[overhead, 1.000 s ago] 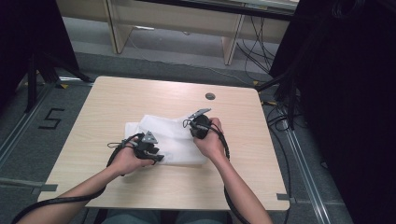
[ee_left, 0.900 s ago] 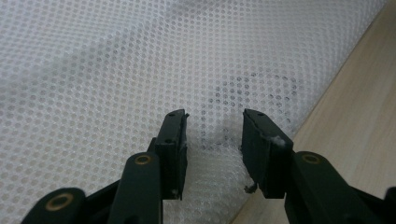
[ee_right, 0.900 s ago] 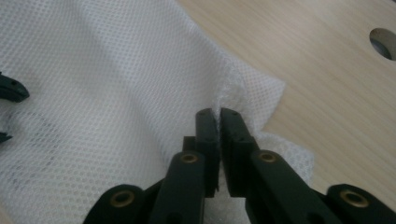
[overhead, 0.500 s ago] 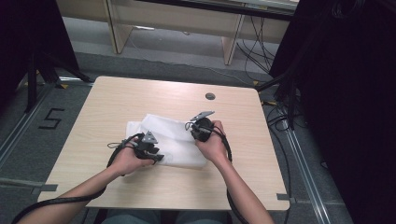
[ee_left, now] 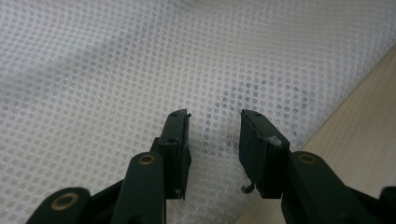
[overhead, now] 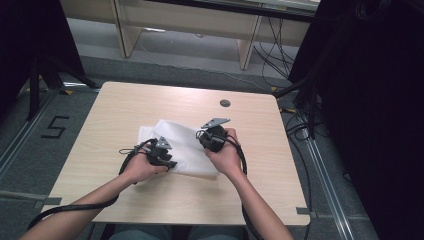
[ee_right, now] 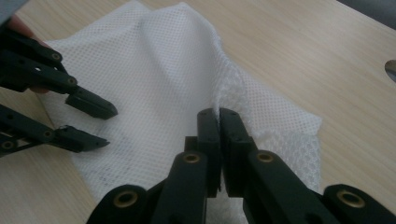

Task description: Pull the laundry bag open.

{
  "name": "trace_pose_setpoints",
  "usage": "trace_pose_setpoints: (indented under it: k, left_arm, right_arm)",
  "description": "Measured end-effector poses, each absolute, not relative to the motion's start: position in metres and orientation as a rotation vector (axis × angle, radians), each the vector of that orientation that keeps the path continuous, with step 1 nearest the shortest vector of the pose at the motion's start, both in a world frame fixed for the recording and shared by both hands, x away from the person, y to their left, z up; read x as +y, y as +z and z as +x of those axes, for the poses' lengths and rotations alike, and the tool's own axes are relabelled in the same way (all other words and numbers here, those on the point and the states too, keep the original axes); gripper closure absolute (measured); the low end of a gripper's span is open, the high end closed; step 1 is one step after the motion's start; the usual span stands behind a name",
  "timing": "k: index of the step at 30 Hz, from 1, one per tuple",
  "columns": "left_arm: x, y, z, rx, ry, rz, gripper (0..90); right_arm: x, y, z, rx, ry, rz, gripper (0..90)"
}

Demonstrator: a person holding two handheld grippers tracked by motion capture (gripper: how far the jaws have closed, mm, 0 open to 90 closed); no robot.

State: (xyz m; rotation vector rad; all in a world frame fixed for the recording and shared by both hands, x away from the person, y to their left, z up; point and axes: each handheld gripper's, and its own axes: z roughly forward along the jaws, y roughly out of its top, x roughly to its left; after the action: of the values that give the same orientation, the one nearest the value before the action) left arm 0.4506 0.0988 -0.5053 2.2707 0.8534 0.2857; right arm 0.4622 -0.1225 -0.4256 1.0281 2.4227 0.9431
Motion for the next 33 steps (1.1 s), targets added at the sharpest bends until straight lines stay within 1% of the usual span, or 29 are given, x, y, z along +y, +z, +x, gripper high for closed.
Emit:
trace_pose_setpoints:
  k: [5,6,7,10,13,14,16,17,18,19,20,24,26,27,28,30,31,33]
  left_arm:
    - [0.097,-0.505,0.454,0.887,0.281,2.265,61.7]
    - [0.097,-0.504,0.454,0.888,0.277,2.268,61.1]
    - [0.099,-0.502,0.454,0.891,0.269,2.253,58.7]
    - [0.104,-0.497,0.451,0.881,0.270,2.258,58.3]
    - [0.111,-0.489,0.444,0.858,0.264,2.246,64.3]
    - [0.112,-0.488,0.438,0.844,0.255,2.255,70.2]
    - [0.112,-0.489,0.435,0.831,0.234,2.262,76.2]
    - [0.110,-0.490,0.432,0.821,0.216,2.279,76.2]
    - [0.109,-0.490,0.431,0.781,0.210,2.308,79.2]
    - [0.106,-0.491,0.429,0.791,0.199,2.308,81.3]
    - [0.103,-0.490,0.430,0.755,0.187,2.359,83.3]
    - [0.097,-0.491,0.435,0.746,0.198,2.394,85.3]
    - [0.095,-0.494,0.437,0.764,0.201,2.387,85.6]
    - [0.093,-0.495,0.437,0.769,0.206,2.394,85.7]
    - [0.089,-0.498,0.436,0.816,0.212,2.341,85.8]
    - [0.090,-0.497,0.439,0.781,0.212,2.394,85.9]
    - [0.085,-0.500,0.439,0.833,0.221,2.326,85.5]
    - [0.084,-0.500,0.440,0.834,0.230,2.328,84.7]
  right_arm:
    - [-0.119,-0.422,0.457,2.434,0.964,0.999,88.8]
    - [-0.118,-0.422,0.455,2.427,0.967,1.009,88.8]
    - [-0.117,-0.422,0.454,2.425,0.965,0.995,88.7]
    - [-0.116,-0.425,0.455,2.397,0.986,0.994,88.7]
    - [-0.118,-0.427,0.457,2.414,0.969,1.004,88.7]
    - [-0.119,-0.428,0.458,2.409,0.969,1.003,88.7]
    - [-0.118,-0.428,0.458,2.408,0.974,1.012,88.7]
    - [-0.119,-0.427,0.459,2.418,0.958,1.004,88.6]
    - [-0.118,-0.427,0.459,2.416,0.958,1.020,88.7]
    - [-0.118,-0.427,0.460,2.413,0.956,1.017,88.6]
    - [-0.118,-0.425,0.460,2.416,0.955,1.007,88.6]
    - [-0.116,-0.423,0.458,2.418,0.968,1.015,88.6]
    - [-0.117,-0.420,0.458,2.433,0.974,0.968,88.6]
    - [-0.116,-0.419,0.456,2.424,0.986,0.996,88.6]
    - [-0.117,-0.418,0.456,2.425,0.992,0.978,88.6]
    - [-0.118,-0.415,0.454,2.424,1.015,0.995,88.6]
    - [-0.118,-0.413,0.452,2.416,1.029,0.989,88.6]
    - [-0.117,-0.412,0.450,2.408,1.043,0.997,88.7]
